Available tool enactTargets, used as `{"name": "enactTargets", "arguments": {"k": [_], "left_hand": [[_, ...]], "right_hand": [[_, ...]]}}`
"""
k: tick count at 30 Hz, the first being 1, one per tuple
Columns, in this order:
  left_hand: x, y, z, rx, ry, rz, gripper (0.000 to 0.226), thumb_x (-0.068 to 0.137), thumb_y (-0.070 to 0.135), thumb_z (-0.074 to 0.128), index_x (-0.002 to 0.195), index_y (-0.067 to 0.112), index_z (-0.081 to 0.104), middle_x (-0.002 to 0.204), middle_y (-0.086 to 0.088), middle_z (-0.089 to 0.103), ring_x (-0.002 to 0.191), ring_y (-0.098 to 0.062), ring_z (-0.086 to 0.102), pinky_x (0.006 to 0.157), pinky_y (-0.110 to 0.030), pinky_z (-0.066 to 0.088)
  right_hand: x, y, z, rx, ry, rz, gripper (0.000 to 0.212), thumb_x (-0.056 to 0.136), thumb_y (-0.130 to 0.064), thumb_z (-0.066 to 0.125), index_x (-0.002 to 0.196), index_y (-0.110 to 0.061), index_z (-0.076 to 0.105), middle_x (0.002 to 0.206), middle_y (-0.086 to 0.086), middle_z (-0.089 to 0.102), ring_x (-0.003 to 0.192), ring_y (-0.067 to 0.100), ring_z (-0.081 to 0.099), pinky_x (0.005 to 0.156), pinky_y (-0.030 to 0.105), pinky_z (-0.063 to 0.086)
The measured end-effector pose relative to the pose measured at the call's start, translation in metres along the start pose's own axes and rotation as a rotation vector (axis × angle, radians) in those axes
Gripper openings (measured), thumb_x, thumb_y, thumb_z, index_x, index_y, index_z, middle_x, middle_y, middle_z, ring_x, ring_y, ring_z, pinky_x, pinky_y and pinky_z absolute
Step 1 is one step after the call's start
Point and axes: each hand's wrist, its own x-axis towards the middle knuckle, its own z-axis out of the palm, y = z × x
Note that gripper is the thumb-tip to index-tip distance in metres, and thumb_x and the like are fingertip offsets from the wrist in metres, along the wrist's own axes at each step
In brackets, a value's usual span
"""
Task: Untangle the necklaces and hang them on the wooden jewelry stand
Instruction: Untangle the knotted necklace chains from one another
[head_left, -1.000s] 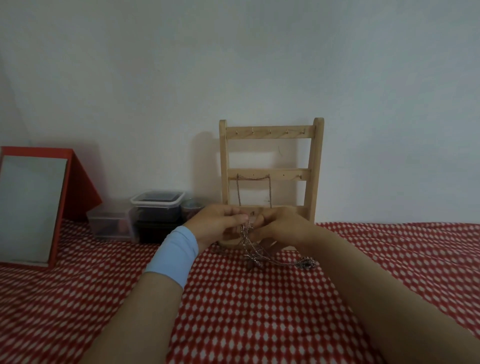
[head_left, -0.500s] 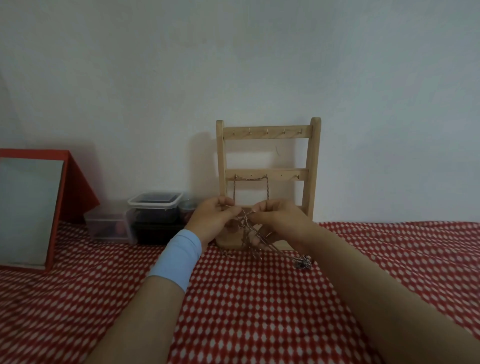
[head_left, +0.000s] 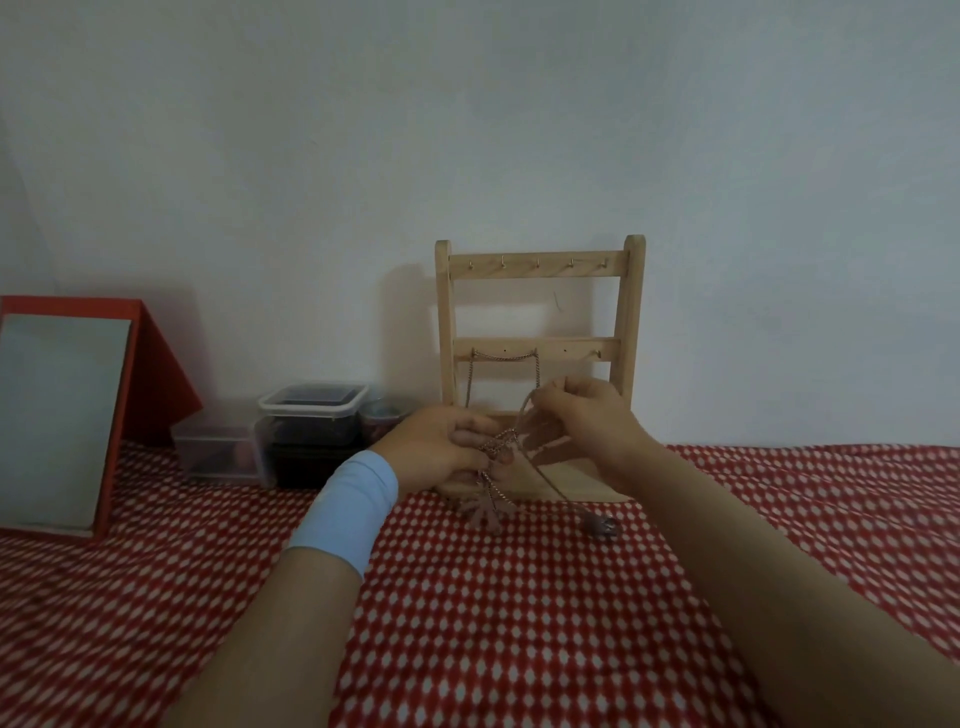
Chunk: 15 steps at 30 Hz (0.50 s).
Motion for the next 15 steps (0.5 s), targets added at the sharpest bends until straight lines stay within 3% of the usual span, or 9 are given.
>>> {"name": "enactTargets", "arguments": {"k": [6,9,12,15], "left_hand": [[0.0016,-0.0026,-0.0071,0.049,0.032,-0.049,0.026,0.095,-0.003,0.053,0.098,0.017,0.069,0.101,-0.003,0.075,0.089,-0.009,0.071,0.083,-0.024,0.057],[0.0048,-0.0034,-0.0050,0.108,0.087,-0.056,0.021,0.096,0.004,0.053,0.095,0.016,0.070,0.105,-0.007,0.073,0.100,-0.018,0.069,0.095,-0.033,0.053],[0.0070,-0.0052,-0.0025,0.019,0.103,-0.067,0.029,0.094,-0.002,0.046,0.086,0.012,0.069,0.093,-0.009,0.070,0.093,-0.024,0.065,0.098,-0.040,0.051],[0.0092,-0.0052,-0.0022,-0.037,0.107,-0.072,0.036,0.089,-0.001,0.044,0.072,0.016,0.070,0.087,-0.012,0.065,0.084,-0.027,0.060,0.085,-0.041,0.048]], "right_hand": [[0.0073,0.0011,0.0008,0.275,-0.003,0.045,0.020,0.106,-0.021,0.049,0.101,-0.004,0.057,0.087,0.015,0.068,0.075,0.027,0.070,0.068,0.041,0.061],[0.0074,0.0006,0.0051,0.359,-0.022,0.074,0.032,0.108,-0.026,0.040,0.093,-0.004,0.057,0.079,0.012,0.066,0.074,0.028,0.066,0.075,0.046,0.060],[0.0063,-0.0001,0.0063,0.459,-0.043,0.066,0.038,0.110,-0.030,0.037,0.085,-0.007,0.053,0.072,0.010,0.063,0.070,0.027,0.067,0.078,0.044,0.059],[0.0074,-0.0005,0.0050,0.558,-0.085,0.070,0.033,0.110,-0.029,0.038,0.084,-0.013,0.047,0.063,0.005,0.052,0.061,0.023,0.060,0.067,0.037,0.059]]}}
